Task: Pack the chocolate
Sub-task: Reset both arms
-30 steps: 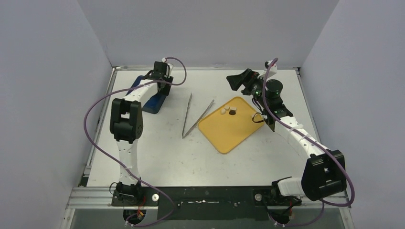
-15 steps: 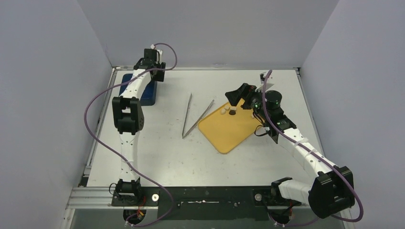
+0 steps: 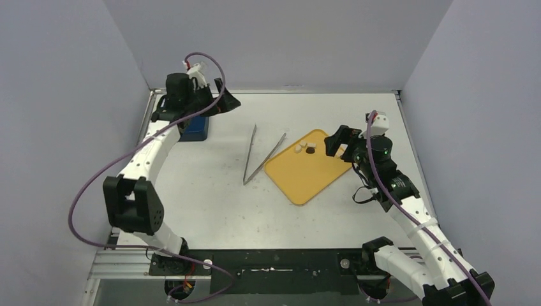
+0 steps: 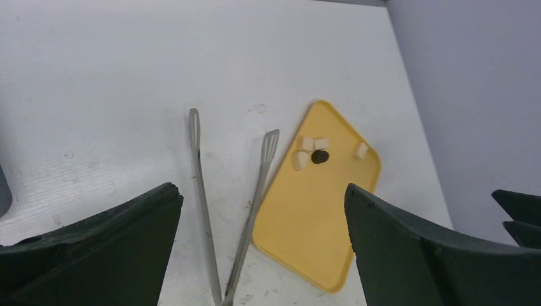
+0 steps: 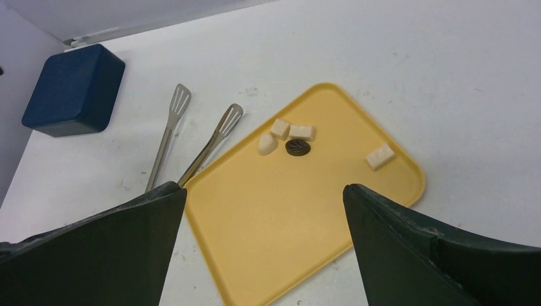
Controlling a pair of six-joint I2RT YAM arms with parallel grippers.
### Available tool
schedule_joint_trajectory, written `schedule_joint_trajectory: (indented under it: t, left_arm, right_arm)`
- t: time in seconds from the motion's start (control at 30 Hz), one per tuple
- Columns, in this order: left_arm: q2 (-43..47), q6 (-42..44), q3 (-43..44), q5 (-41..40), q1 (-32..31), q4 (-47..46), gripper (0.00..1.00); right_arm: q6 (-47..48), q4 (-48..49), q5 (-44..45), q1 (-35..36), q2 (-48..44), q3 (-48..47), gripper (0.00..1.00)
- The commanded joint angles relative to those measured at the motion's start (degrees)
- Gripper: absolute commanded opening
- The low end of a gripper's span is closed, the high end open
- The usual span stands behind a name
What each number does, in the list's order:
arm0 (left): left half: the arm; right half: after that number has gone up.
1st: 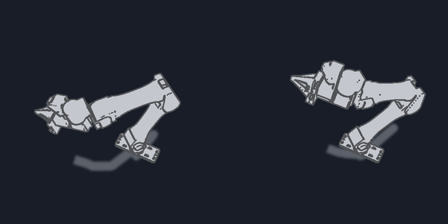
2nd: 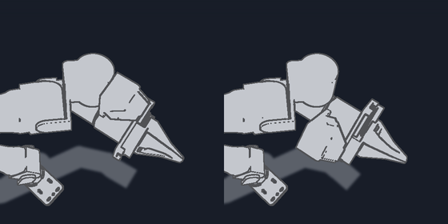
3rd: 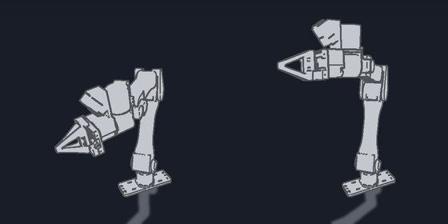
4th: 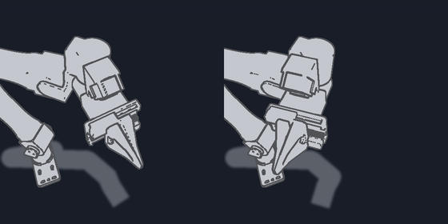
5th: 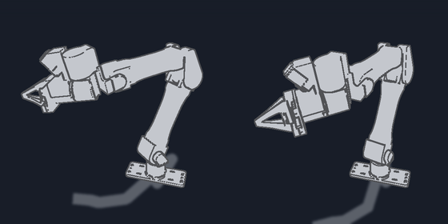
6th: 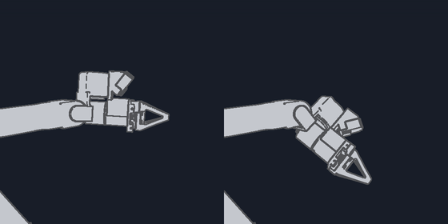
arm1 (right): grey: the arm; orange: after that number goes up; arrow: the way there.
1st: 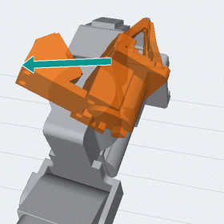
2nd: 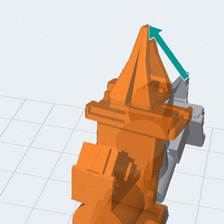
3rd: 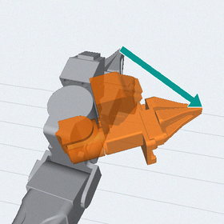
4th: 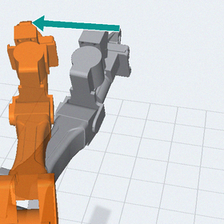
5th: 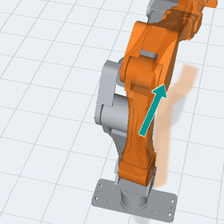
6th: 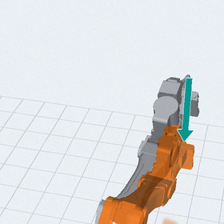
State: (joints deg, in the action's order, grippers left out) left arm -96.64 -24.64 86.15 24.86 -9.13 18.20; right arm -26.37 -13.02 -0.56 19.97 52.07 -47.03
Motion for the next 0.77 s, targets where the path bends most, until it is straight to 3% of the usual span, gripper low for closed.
schedule_joint_trajectory:
  t: [0.0, 0.13, 0.27, 0.5, 0.73]
  left_arm:
    - [11.7, -6.2, -8.7, 6.5, 3.8, -11.7, 0.97]
    - [21.5, -10.8, -22.3, 8.8, 3.8, -20.8, 0.97]
    - [28.2, -13.6, -29.9, 10.0, 3.6, -26.0, 0.97]
    - [35.1, -8.6, -33.9, 10.5, 2.9, -20.4, 0.97]
    - [38.2, 0.6, -33.3, 3.1, 0.4, -13.8, 0.97]
  right_arm:
    - [-0.3, -3.9, 4.0, 0.0, -3.9, -1.6, 1.0]
    - [-0.3, -5.4, 3.2, 0.0, -5.5, -1.7, 1.0]
    - [-1.8, -5.5, 1.1, 0.1, -6.4, -1.1, 1.0]
    - [-2.5, -4.6, 2.9, 0.1, -7.6, 0.6, 1.0]
    - [-3.4, -4.0, 3.9, 0.1, -7.6, 0.9, 1.0]
